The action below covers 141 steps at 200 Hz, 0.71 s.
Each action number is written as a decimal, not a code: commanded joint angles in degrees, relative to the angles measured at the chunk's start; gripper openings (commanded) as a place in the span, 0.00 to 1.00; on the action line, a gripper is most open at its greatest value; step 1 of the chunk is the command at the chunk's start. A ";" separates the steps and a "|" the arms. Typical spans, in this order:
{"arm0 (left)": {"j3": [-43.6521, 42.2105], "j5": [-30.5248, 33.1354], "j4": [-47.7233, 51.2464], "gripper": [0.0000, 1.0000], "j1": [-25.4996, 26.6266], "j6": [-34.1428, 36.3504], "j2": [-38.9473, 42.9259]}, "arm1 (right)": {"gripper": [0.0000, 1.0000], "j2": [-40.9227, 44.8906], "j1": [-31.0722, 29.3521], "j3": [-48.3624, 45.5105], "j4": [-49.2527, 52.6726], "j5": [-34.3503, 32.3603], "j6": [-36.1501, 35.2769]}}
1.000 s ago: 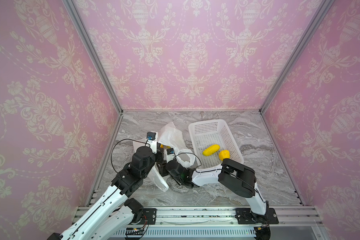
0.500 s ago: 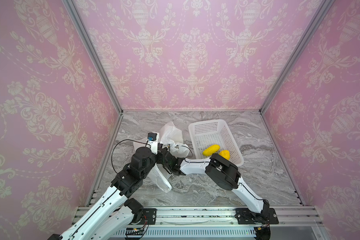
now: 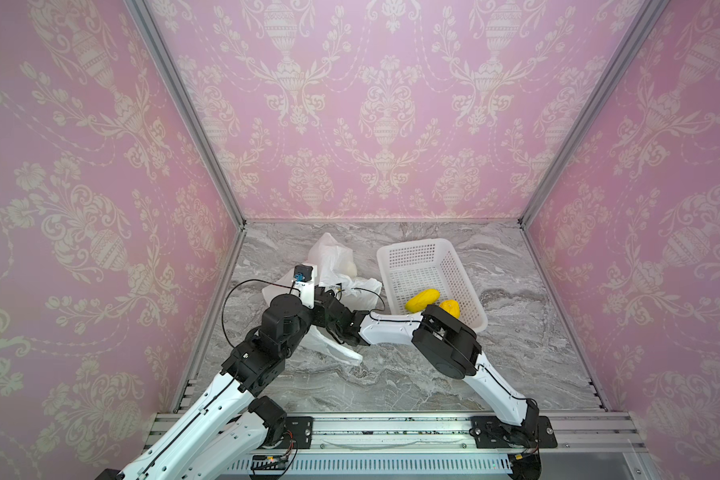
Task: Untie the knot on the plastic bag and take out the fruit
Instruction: 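Move the right gripper back into the bag toward the remaining fruit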
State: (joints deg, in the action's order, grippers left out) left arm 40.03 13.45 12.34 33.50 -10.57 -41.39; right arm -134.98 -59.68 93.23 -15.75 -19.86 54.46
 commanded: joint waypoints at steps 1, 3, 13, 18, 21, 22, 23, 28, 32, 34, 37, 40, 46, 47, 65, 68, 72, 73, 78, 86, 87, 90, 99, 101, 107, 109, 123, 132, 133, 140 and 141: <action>0.00 2.74 -0.25 0.00 -0.27 -0.02 -0.70 | 0.36 5.45 -0.88 -5.98 -1.83 -2.91 -3.76; 0.03 2.72 -0.22 0.00 -0.27 -0.01 -0.78 | 0.36 5.92 -0.92 -6.55 -2.12 -3.08 -4.01; 0.29 3.21 0.10 0.00 -0.31 -0.10 -0.99 | 0.35 8.44 -1.59 -8.67 -3.18 -3.83 -5.38; 0.32 3.46 0.09 0.00 -0.28 -0.15 -1.13 | 0.34 9.60 -1.89 -9.69 -3.52 -4.23 -6.12; 0.31 3.55 0.14 0.00 -0.34 -0.23 -1.17 | 0.34 10.55 -2.11 -10.30 -3.62 -4.48 -6.62; 0.31 3.57 0.10 0.00 -0.35 -0.24 -1.16 | 0.33 10.80 -2.20 -10.50 -3.61 -4.62 -6.77; 0.31 3.63 0.07 0.00 -0.36 -0.24 -1.20 | 0.33 11.06 -2.28 -10.69 -3.64 -4.68 -6.92; 0.27 3.92 0.08 0.00 -0.35 -0.24 -1.19 | 0.33 12.49 -2.81 -11.84 -3.91 -5.50 -7.78; 0.18 4.11 -0.08 0.00 -0.31 -0.20 -1.31 | 0.32 13.66 -3.21 -12.85 -4.26 -5.99 -8.57; 0.17 4.23 -0.13 0.00 -0.33 -0.23 -1.39 | 0.32 14.21 -3.37 -13.41 -4.44 -6.45 -9.04; 0.21 4.40 -0.19 0.00 -0.36 -0.22 -1.48 | 0.32 15.05 -3.76 -14.23 -4.83 -7.00 -9.62; 0.07 4.56 -0.24 0.00 -0.34 -0.23 -1.53 | 0.32 15.76 -4.10 -15.09 -5.31 -7.56 -10.39; 0.17 4.87 -0.28 0.00 -0.36 -0.17 -1.80 | 0.32 17.52 -4.84 -16.61 -6.47 -8.47 -11.90; 0.20 4.98 -0.25 0.00 -0.40 -0.21 -1.78 | 0.32 17.76 -4.92 -16.91 -6.61 -8.59 -12.13; 0.53 5.77 0.30 0.00 -0.36 -0.31 -2.46 | 0.30 21.77 -6.75 -22.35 -11.39 -10.46 -15.52; 0.57 5.77 0.48 0.00 -0.37 -0.29 -2.54 | 0.30 22.38 -7.03 -23.07 -11.94 -10.79 -16.05; 0.66 5.84 0.58 0.00 -0.36 -0.34 -2.51 | 0.30 23.00 -7.46 -24.13 -12.64 -11.27 -16.63; 0.70 5.82 0.62 0.00 -0.36 -0.33 -2.54 | 0.29 23.22 -7.51 -24.36 -12.73 -11.44 -16.82; 0.77 5.86 0.77 0.00 -0.40 -0.50 -2.48 | 0.29 24.06 -8.18 -25.24 -13.34 -12.16 -17.39; 0.70 5.96 0.77 0.00 -0.36 -0.49 -2.18 | 0.28 25.64 -8.99 -27.96 -14.21 -13.08 -18.71; 0.68 5.92 0.77 0.00 -0.36 -0.54 -2.10 | 0.28 25.82 -9.21 -27.96 -14.35 -13.27 -18.83; 0.62 5.98 0.70 0.00 -0.36 -0.54 -2.03 | 0.28 26.34 -9.54 -28.66 -14.59 -13.66 -19.25; 0.46 6.23 0.55 0.00 -0.36 -0.54 -1.72 | 0.28 27.93 -10.22 -30.30 -14.84 -14.64 -19.90; 0.37 6.23 0.53 0.00 -0.32 -0.58 -1.71 | 0.27 28.23 -10.31 -30.61 -14.84 -14.83 -19.85; 0.31 6.39 0.41 0.00 -0.36 -0.65 -1.68 | 0.27 29.16 -10.57 -31.65 -14.80 -15.50 -19.88; 0.31 6.41 0.43 0.00 -0.41 -0.67 -1.61 | 0.27 29.51 -10.66 -31.96 -14.83 -15.72 -19.88; 0.31 6.42 0.79 0.00 -0.48 -0.71 -1.51 | 0.27 30.79 -10.90 -34.24 -15.18 -17.63 -19.83; 0.35 6.15 0.80 0.00 -0.47 -0.92 -1.35 | 0.27 30.62 -10.90 -35.06 -15.45 -18.40 -19.51; 0.42 6.10 0.82 0.00 -0.46 -0.93 -1.34 | 0.27 30.50 -10.90 -35.05 -15.45 -18.43 -19.36; 0.40 5.88 0.98 0.00 -0.52 -1.02 -1.01 | 0.29 29.76 -10.88 -34.97 -15.53 -18.48 -18.83; 0.40 5.79 1.04 0.00 -0.49 -0.98 -0.91 | 0.29 29.64 -10.84 -34.96 -15.54 -18.43 -18.80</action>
State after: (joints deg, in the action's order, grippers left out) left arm 40.12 18.41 12.08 33.43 -10.83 -43.53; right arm -105.23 -70.81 59.92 -29.63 -34.06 36.99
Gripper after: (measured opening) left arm 0.046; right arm 0.272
